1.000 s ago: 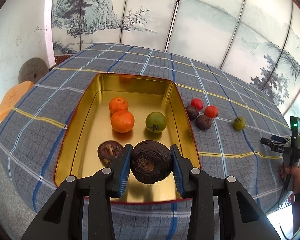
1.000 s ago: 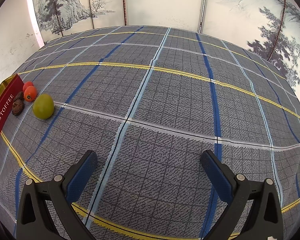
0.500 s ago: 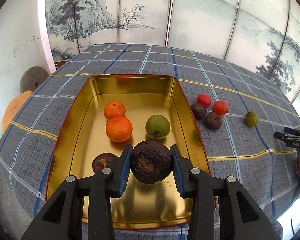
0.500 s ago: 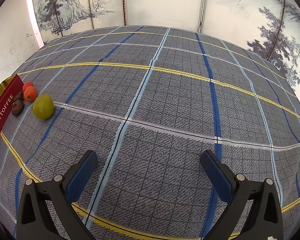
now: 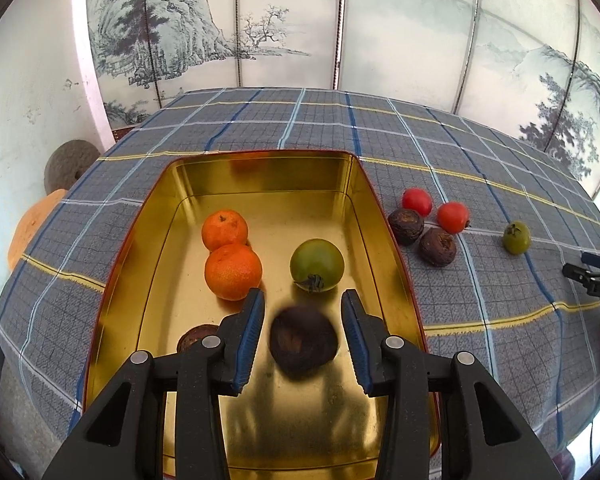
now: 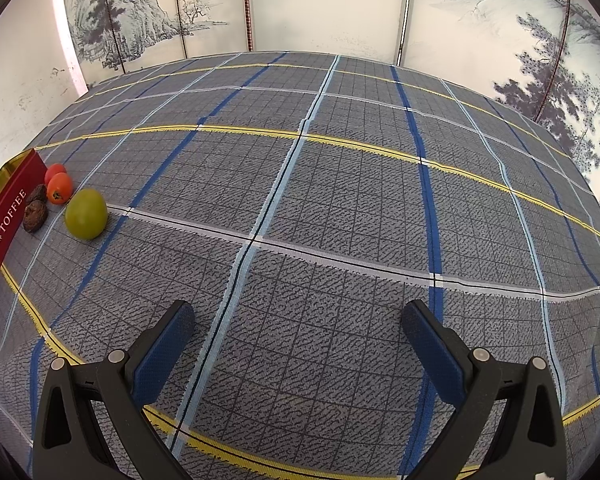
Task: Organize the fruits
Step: 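Carry the brown fruit into the tin and open the left gripper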
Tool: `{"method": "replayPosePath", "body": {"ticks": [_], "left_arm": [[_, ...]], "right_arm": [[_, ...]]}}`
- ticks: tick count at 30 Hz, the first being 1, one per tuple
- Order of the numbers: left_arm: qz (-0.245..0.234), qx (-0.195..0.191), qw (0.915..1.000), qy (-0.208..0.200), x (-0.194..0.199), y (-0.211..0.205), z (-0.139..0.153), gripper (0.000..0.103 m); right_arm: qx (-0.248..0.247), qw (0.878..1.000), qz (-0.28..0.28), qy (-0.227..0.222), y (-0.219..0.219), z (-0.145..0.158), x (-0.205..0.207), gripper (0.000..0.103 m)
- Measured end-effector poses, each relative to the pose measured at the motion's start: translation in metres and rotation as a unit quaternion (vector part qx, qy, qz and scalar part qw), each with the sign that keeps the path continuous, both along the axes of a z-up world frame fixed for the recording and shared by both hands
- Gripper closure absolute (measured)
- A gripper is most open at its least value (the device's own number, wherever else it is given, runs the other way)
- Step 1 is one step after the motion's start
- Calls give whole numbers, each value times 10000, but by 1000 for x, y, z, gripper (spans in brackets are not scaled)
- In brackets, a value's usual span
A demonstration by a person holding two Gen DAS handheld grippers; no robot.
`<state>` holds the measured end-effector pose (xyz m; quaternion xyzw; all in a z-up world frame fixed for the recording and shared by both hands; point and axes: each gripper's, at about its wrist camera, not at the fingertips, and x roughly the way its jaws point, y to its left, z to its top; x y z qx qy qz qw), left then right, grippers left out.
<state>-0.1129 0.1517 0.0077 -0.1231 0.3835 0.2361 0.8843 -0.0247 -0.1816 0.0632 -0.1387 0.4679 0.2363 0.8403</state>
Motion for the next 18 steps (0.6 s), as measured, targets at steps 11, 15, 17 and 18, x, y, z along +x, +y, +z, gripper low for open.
{"method": "replayPosePath", "body": {"ticks": [11, 15, 17, 18], "left_arm": [[296, 278, 9959, -810, -36, -9, 35, 27], [285, 147, 9949, -956, -57, -13, 42, 26], [249, 38, 9954, -923, -68, -17, 43, 26], [207, -17, 9959, -876, -72, -19, 44, 26]], "right_arm": [[-1, 10000, -18, 6, 0, 0, 0, 0], [526, 9976, 261, -377, 12, 23, -23, 0], [808, 9929, 706, -519, 28, 39, -37, 0], [959, 9885, 1045, -515, 42, 48, -44, 0]]}}
